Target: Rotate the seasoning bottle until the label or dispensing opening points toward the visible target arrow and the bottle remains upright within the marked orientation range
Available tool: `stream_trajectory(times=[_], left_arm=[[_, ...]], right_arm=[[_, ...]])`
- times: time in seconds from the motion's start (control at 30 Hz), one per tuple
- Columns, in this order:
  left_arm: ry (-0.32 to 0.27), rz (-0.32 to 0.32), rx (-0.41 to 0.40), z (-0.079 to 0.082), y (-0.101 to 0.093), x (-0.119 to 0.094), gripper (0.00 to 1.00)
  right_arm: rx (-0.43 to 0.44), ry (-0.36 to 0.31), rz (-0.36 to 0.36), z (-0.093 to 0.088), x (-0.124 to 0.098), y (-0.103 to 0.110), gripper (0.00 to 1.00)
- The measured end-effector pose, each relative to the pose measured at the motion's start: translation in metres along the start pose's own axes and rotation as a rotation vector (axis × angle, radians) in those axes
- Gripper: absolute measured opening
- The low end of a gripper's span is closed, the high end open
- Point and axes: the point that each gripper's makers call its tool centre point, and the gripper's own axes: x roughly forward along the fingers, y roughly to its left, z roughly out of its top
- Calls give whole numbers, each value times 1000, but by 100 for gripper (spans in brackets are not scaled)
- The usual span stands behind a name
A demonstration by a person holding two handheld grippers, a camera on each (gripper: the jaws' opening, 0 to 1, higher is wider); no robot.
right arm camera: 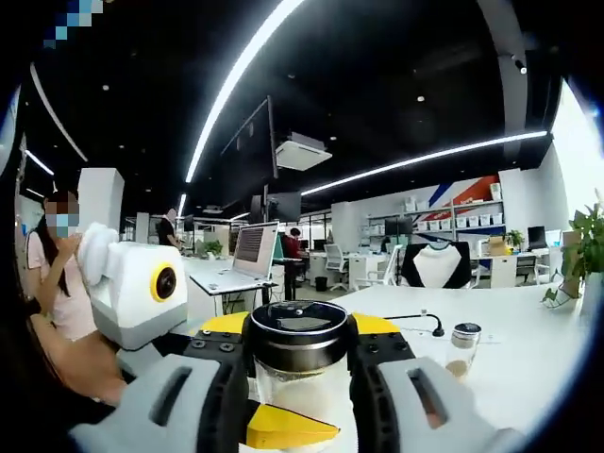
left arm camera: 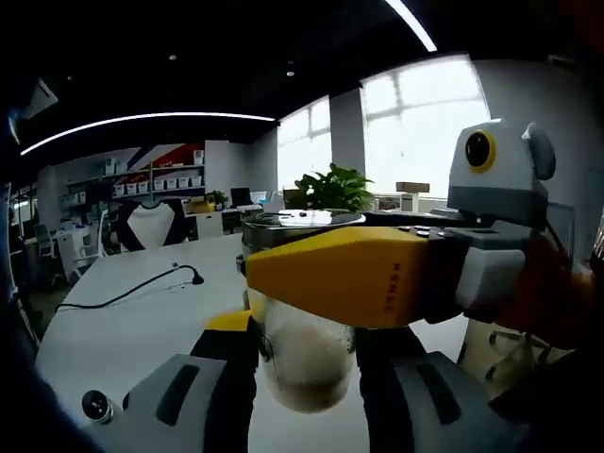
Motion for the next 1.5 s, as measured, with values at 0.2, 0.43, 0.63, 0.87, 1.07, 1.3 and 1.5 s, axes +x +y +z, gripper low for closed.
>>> stream_trajectory(times=[0.2, 0.43, 0.63, 0.87, 1.07, 1.3, 1.5], left_arm=[[-12, -63, 24, 4, -5, -6, 42], [-23, -181, -5, 7, -21, -8, 43], [-20, -218, -15, 5, -28, -8, 43], [41, -26, 80, 0, -4, -3, 42], [48, 83, 40, -3, 9, -3, 42], [54, 86, 106, -6, 10, -8, 42], [33, 16, 110, -2, 2, -9, 42]], right_arm=[[57, 14, 145, 3, -6, 2, 36], [42, 37, 346, 4, -17, 9, 36], [28, 53, 417, 3, -22, 10, 36], [87, 30, 274, -2, -11, -2, 37], [75, 19, 58, -6, 3, -6, 37], [82, 46, 91, -8, 2, 0, 36], [44, 66, 182, -5, -6, 5, 36]])
